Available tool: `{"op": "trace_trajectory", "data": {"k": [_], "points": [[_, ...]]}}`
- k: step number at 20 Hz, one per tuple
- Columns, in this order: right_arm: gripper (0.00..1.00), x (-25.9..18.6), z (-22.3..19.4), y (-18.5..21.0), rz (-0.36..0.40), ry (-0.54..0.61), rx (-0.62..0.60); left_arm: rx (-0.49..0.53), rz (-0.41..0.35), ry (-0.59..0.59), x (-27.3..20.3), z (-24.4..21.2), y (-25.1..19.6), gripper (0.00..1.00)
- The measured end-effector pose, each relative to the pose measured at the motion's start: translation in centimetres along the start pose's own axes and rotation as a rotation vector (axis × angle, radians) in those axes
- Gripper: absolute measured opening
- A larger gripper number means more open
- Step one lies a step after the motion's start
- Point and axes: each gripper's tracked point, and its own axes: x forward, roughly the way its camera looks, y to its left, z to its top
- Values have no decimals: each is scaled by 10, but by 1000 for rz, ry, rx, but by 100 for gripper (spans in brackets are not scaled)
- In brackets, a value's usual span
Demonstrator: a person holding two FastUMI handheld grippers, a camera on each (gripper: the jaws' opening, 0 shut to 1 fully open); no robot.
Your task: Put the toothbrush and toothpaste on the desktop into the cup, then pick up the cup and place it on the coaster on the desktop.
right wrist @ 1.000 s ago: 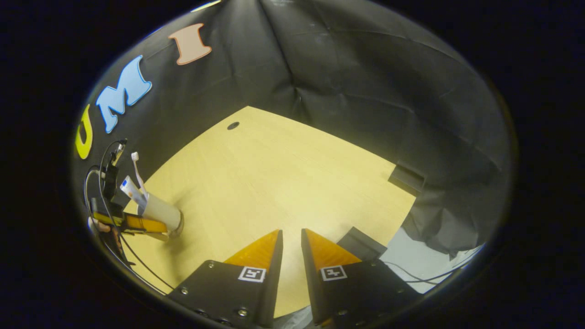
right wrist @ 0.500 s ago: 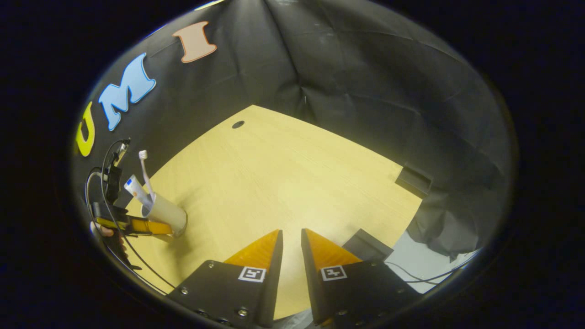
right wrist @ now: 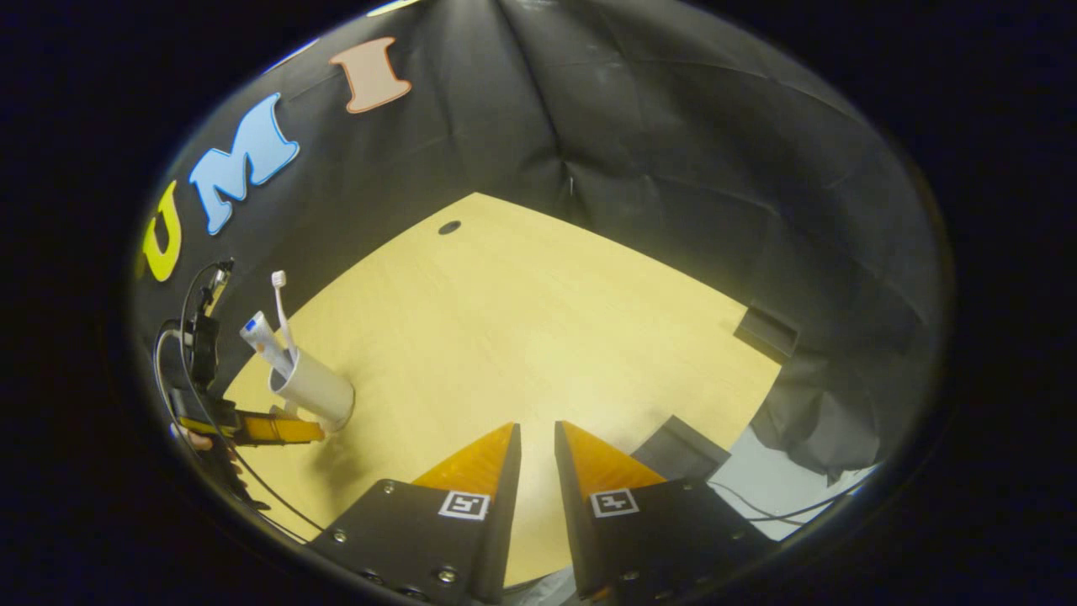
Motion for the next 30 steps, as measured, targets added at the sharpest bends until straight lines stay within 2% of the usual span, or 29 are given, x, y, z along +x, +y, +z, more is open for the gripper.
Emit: {"op": "trace_trajectory", "data": {"k": [6,8,12,13,14,17,19,20,21,25,26,30], "points": [[29,-1,-10,54,76,9,-85,-27,-28,-85,-40,-14,20,50],[29,-1,-16,79,113,11,-119,-27,-14,-118,-53,-19,35,43],[29,-5,-24,135,192,6,-191,-34,38,-209,-84,-24,78,50],[29,-5,-25,149,212,3,-209,-38,49,-240,-92,-25,90,47],[29,-7,-27,162,229,-2,-226,-43,57,-267,-101,-27,102,50],[29,-14,-35,201,281,-11,-271,-77,102,-340,-129,-38,142,50],[29,-21,-42,221,310,-23,-305,-106,132,-402,-151,-43,168,43],[29,-25,-45,232,324,-29,-324,-119,150,-429,-164,-46,182,50],[29,-28,-47,243,337,-40,-341,-130,169,-457,-174,-49,196,44],[29,-41,-48,278,383,-84,-386,-162,246,-569,-216,-52,231,50],[29,-45,-46,284,391,-97,-396,-168,259,-587,-225,-54,237,44],[29,-63,-35,306,404,-180,-452,-175,305,-676,-264,-53,254,44]]}}
